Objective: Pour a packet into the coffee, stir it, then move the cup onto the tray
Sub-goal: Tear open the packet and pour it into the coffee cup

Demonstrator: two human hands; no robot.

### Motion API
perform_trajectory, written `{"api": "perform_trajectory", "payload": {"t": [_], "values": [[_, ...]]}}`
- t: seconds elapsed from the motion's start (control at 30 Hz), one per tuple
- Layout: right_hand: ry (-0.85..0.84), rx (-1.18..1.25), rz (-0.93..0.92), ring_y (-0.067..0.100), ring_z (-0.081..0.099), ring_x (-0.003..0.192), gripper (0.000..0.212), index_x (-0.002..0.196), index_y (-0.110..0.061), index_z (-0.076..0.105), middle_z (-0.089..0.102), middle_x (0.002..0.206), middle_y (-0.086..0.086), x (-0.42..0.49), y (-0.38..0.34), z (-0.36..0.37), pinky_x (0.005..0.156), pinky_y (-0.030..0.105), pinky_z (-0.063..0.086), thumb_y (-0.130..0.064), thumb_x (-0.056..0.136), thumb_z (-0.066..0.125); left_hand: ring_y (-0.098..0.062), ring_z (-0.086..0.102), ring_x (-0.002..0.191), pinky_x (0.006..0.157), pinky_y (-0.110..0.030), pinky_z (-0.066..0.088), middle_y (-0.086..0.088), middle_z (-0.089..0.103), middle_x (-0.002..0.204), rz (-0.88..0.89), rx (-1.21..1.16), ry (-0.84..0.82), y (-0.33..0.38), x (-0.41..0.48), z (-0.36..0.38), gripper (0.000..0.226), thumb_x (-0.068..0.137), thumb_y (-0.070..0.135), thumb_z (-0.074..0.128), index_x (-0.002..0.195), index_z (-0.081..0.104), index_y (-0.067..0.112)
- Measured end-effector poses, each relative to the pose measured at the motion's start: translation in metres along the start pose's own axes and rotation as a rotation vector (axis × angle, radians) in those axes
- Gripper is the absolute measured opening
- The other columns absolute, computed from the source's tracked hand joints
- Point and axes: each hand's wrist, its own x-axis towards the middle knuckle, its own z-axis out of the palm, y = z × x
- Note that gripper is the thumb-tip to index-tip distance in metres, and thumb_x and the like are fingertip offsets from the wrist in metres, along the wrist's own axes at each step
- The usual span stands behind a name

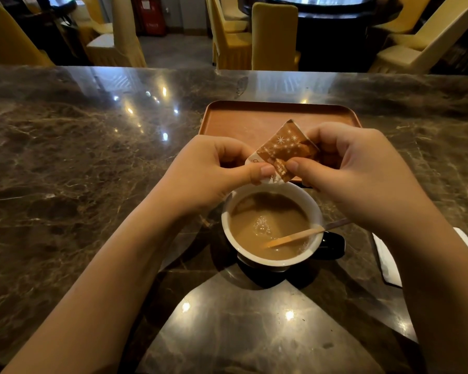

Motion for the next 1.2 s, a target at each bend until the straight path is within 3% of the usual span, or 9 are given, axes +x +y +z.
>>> {"api": "perform_trajectory", "payload": {"t": [0.27,0.47,0.67,0.8,0.93,1.1,1.2], "values": [[-0.028,0.007,-0.002,0.008,0.063,0.076,0.01,0.087,-0.027,0.063,0.068,0.08,-0.006,-0.0009,-0.0009,0.0001,0.07,0.024,0.051,-0.022,0.077,0.062,-0.015,0.069,0.076,0.074,-0.024,0.055,-0.007,0.074,0.082,0.019,0.026,-0.01,-0.0013,0.0,0.0013,0.015,0.079,0.022,0.067,0.086,0.072,0.01],[0.003,-0.028,-0.013,0.003,0.059,0.079,0.013,0.081,-0.031,0.058,0.064,0.078,-0.01,-0.0003,0.0013,0.002,0.07,0.018,0.049,-0.019,0.079,0.062,-0.013,0.069,0.079,0.075,-0.018,0.055,-0.005,0.074,0.086,0.02,0.009,-0.044,0.0001,-0.0008,-0.0003,0.016,0.078,0.022,0.067,0.088,0.072,0.01],[-0.003,-0.01,-0.012,0.006,0.061,0.074,0.01,0.088,-0.022,0.064,0.067,0.079,-0.006,-0.0001,0.0013,0.0015,0.067,0.023,0.05,-0.019,0.079,0.063,-0.021,0.069,0.081,0.077,-0.032,0.055,-0.009,0.074,0.085,0.005,0.025,-0.039,0.0001,-0.0003,0.0011,0.019,0.077,0.025,0.067,0.088,0.072,0.01],[-0.018,0.012,-0.01,0.008,0.063,0.075,0.011,0.089,-0.022,0.065,0.069,0.081,-0.004,-0.0004,0.0011,0.0013,0.069,0.027,0.05,-0.019,0.078,0.063,-0.018,0.069,0.078,0.077,-0.032,0.054,-0.007,0.074,0.084,0.009,0.053,-0.021,-0.0015,0.0007,0.0017,0.017,0.077,0.026,0.067,0.087,0.072,0.012],[-0.014,0.006,-0.025,0.005,0.061,0.077,0.01,0.088,-0.023,0.064,0.067,0.08,-0.008,-0.0007,0.0003,0.0018,0.068,0.021,0.049,-0.02,0.078,0.063,-0.018,0.068,0.077,0.074,-0.033,0.054,-0.007,0.074,0.083,0.015,0.086,-0.005,-0.0028,0.0014,0.002,0.016,0.079,0.026,0.066,0.087,0.072,0.013],[0.021,-0.043,-0.017,0.002,0.058,0.079,0.009,0.088,-0.024,0.062,0.064,0.079,-0.011,0.0003,0.0037,0.0037,0.069,0.014,0.047,-0.019,0.08,0.062,-0.012,0.069,0.077,0.074,-0.02,0.056,-0.003,0.075,0.085,0.021,0.036,-0.038,-0.0005,-0.0002,0.0016,0.015,0.078,0.024,0.066,0.087,0.073,0.015],[0.008,-0.043,-0.019,0.003,0.058,0.077,0.009,0.088,-0.023,0.062,0.065,0.079,-0.009,-0.0003,0.0027,0.0031,0.068,0.015,0.047,-0.019,0.08,0.062,-0.011,0.069,0.077,0.074,-0.02,0.055,-0.002,0.075,0.086,0.019,0.022,-0.033,-0.0004,-0.0002,0.0011,0.015,0.079,0.024,0.066,0.088,0.073,0.015]]}}
